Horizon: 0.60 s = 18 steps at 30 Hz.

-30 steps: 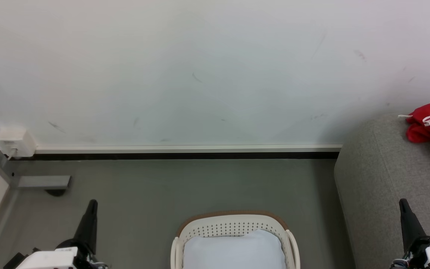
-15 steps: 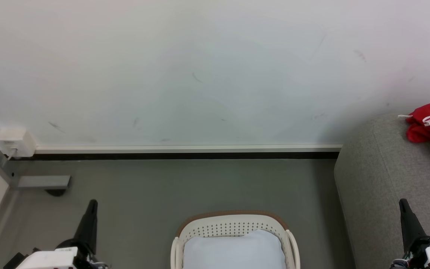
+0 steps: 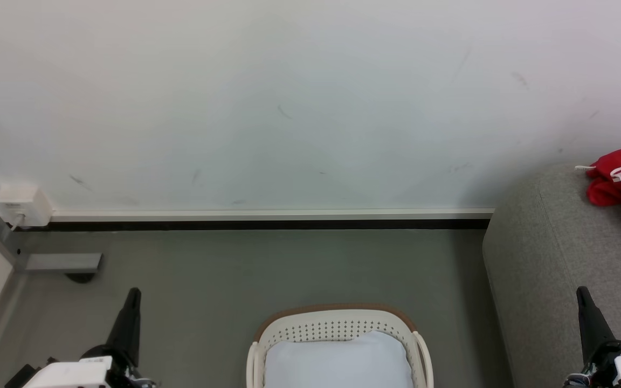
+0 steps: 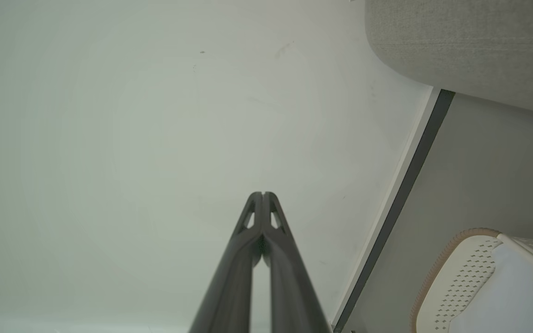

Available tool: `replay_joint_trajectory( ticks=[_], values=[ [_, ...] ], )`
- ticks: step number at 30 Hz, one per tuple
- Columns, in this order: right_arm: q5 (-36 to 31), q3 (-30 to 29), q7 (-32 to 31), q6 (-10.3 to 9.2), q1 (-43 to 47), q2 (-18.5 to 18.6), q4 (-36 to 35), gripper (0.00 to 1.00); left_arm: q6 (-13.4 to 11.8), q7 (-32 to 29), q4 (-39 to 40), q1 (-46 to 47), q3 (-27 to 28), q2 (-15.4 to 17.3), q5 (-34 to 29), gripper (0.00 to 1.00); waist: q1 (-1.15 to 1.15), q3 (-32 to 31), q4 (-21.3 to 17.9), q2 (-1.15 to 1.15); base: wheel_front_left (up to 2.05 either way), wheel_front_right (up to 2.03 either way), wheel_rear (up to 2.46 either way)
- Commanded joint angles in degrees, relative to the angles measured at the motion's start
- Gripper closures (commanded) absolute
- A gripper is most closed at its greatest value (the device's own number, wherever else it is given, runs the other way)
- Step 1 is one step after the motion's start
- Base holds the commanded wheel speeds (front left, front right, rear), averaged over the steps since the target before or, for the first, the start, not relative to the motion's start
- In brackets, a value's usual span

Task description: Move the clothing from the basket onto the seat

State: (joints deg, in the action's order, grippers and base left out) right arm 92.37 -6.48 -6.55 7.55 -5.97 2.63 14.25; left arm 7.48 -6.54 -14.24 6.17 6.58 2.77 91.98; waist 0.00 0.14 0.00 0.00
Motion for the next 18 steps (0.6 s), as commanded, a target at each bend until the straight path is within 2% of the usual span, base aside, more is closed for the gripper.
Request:
replay_joint_trajectory(
  ticks=[1, 18],
  values=[
    [0.1, -0.2, -0.2, -0.12, -0.8, 0.5, -0.3, 1.0, 0.1, -0.2, 0.2, 0.4, 0.1, 0.1, 0.8, 1.0, 0.0, 0.0, 0.0, 0.0, 0.0, 0.0, 0.0],
    [0.1, -0.2, -0.2, -0.12, -0.8, 0.5, -0.3, 1.0, 0.1, -0.2, 0.2, 0.4, 0.1, 0.1, 0.8, 1.0, 0.0, 0.0, 0.0, 0.0, 0.0, 0.0, 0.0]
  ],
)
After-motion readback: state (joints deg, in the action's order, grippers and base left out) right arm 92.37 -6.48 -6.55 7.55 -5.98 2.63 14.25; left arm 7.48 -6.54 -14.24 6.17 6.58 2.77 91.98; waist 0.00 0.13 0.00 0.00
